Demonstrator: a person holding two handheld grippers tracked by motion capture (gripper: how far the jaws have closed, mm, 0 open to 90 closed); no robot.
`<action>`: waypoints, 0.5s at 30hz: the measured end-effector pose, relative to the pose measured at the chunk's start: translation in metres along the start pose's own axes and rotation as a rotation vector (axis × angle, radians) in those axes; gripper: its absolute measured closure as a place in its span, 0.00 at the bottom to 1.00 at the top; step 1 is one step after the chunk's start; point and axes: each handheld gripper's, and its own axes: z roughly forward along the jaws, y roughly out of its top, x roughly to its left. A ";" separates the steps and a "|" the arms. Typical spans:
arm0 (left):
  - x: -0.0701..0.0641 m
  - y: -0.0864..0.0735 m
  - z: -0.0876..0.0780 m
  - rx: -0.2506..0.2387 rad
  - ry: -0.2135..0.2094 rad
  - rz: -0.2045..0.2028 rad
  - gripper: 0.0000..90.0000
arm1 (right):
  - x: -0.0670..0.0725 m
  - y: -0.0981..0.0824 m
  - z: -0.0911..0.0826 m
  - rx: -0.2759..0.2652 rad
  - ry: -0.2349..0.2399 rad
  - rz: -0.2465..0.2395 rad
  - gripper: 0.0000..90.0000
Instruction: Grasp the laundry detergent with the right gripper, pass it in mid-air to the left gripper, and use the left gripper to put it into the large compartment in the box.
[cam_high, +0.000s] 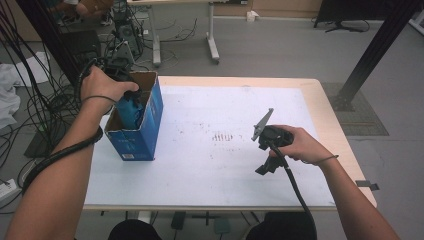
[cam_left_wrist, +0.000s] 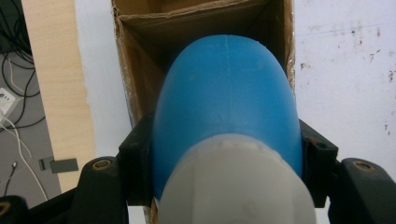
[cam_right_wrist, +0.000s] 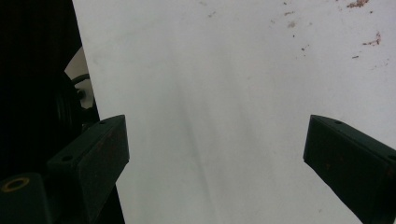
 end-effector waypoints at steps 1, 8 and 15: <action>0.000 0.000 0.001 0.004 -0.001 -0.001 0.42 | 0.000 0.000 0.000 0.002 0.001 0.000 0.08; 0.002 -0.002 0.007 0.002 0.000 -0.009 0.42 | 0.000 -0.001 0.000 0.003 0.000 0.004 0.08; 0.003 -0.004 0.017 0.010 -0.003 -0.017 0.42 | 0.001 -0.001 0.001 -0.002 0.000 -0.003 0.08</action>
